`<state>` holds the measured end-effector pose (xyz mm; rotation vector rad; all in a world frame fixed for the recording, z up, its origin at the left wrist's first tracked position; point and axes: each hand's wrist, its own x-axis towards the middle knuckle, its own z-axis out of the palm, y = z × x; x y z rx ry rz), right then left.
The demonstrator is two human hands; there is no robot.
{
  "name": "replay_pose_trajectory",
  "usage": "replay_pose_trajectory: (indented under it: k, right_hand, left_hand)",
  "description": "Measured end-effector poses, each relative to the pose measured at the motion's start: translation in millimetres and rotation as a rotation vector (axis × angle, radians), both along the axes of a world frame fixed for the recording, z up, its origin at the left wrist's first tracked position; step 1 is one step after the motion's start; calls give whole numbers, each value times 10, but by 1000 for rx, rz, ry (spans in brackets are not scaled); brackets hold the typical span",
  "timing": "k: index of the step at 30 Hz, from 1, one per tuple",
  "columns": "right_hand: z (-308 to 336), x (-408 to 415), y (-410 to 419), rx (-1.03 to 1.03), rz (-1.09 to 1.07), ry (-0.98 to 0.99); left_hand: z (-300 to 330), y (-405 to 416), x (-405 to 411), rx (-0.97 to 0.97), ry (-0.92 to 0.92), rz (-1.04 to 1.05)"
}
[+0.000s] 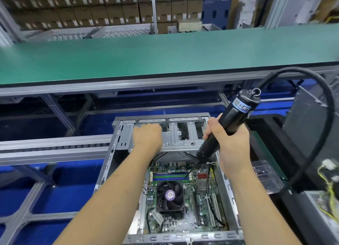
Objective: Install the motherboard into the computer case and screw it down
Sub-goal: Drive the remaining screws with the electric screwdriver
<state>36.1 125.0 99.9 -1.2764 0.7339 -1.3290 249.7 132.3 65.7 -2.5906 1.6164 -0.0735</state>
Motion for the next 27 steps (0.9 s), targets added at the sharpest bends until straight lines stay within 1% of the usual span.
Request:
replay_pose_trajectory:
  k: [3,8,13,20,27]
  right_hand:
    - [1,-5,-25,-9,-1,3]
    - [-18,2,-40,-23,13,5]
    - [-42,22,-42,-10,30,-3]
    - [-33,36,-46,-4,20,-31]
    - [-33,51,-31,4,30,-34]
  left_hand:
    - [-10,-13,-58,-11,-45,-46]
    - [11,-11,-66,0,90,-24]
    - [59,-27,-46,26,107,-51]
    - [61,-15,-48,-30,74,-80]
    - [86,-11,-2,-4,131,-63]
